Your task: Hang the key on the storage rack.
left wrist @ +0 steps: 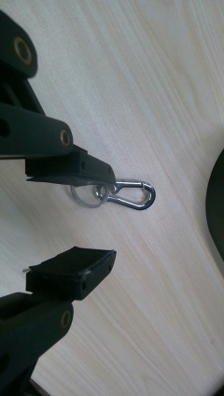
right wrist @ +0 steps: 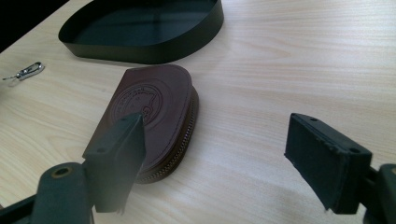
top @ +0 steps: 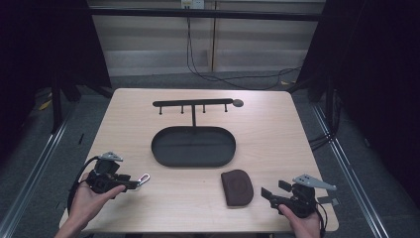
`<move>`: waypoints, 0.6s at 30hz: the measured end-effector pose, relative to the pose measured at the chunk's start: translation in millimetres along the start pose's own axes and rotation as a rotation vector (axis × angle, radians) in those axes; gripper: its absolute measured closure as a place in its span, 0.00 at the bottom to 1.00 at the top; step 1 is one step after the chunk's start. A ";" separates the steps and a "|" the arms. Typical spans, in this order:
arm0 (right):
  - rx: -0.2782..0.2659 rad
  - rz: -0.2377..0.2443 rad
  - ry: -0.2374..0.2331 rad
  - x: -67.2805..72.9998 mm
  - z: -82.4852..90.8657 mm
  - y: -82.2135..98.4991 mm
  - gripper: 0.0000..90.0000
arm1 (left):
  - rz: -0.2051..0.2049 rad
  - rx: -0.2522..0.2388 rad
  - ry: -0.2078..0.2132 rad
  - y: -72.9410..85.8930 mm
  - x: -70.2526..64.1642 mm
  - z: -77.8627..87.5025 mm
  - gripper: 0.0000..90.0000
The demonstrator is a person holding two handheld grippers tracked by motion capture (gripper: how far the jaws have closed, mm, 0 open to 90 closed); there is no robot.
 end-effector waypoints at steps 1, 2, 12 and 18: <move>0.000 -0.001 0.005 -0.6 -0.2 0.0 0.21 | -0.003 0.009 -0.004 -1.0 0.7 -1.4 0.63; 0.002 -0.001 0.006 -0.7 -0.4 0.1 0.21 | 0.004 0.015 0.003 -2.1 0.1 -3.0 0.62; 0.013 -0.001 -0.005 0.1 -1.3 1.0 0.19 | -0.025 0.082 0.026 -16.7 0.1 -9.4 0.64; 0.019 0.006 -0.012 1.4 -2.2 1.6 0.19 | -0.044 0.147 -0.001 -23.0 1.5 -15.7 0.67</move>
Point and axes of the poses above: each handheld gripper's, and its own axes: z roughly backward along the jaws, y roughly out of its underside, x roughly to its left, the point moved 8 cm from there along -z, roughly forward along the jaws, and after that the axes turned 7 degrees about y, right-handed, at the moved point
